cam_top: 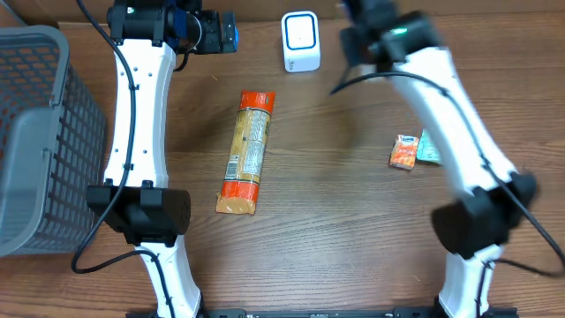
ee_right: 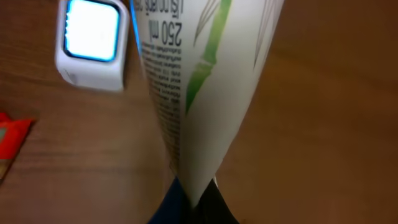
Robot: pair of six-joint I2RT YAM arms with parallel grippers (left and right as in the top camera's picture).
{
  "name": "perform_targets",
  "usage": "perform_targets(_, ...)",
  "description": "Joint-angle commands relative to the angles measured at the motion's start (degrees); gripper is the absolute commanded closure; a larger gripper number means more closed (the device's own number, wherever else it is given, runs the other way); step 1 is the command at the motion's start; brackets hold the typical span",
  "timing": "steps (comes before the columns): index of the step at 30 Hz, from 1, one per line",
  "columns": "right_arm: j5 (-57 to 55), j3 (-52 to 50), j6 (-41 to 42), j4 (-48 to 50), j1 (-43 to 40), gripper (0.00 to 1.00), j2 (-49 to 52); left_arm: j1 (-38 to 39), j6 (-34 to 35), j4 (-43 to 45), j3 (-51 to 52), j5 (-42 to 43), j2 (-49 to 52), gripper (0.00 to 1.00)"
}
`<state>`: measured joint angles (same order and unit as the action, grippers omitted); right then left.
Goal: Scan the item barcode
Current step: 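Lay the white tube down on the right beside the packets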
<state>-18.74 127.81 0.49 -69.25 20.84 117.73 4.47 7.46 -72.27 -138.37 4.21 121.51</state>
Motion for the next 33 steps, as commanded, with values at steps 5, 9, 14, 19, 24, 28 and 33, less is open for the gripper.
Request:
perform_targets(5, 9.03, -0.98, 21.20, -18.80, -13.22, 0.96, -0.61, 0.04, -0.66, 0.09, -0.22, -0.20, 0.07, 0.00)
perform_targets(9, 11.80, -8.63, 21.14, -19.76, -18.82, 0.96, -0.48, 0.04, -0.66, 0.09, -0.22, -0.20, 0.07, 0.00)
perform_targets(14, 12.04, -20.55, 20.50, -15.85, -21.88, 0.96, -0.48, 0.04, -0.66, 0.09, -0.22, -0.20, 0.07, 0.00)
perform_targets(19, 12.00, -33.22, 18.95, -9.22, -22.38, 0.96, -0.48, 0.04, -0.66, 0.11, -0.22, -0.17, 0.07, 0.00)
perform_targets(24, 11.98, -36.48, 18.97, -8.04, -22.53, 0.65, -0.48, 0.04, -0.66, 0.09, -0.22, -0.20, 0.07, 0.00)
perform_targets(28, 11.96, -34.64, 18.88, -9.27, -22.53, 0.60, -0.50, 0.04, -0.66, 0.09, -0.22, -0.20, 0.07, 0.00)
perform_targets(33, 12.04, -25.16, 18.51, -14.40, -22.51, 0.53, -0.61, 0.04, -0.63, 0.09, -0.22, -0.17, 0.07, 0.00)
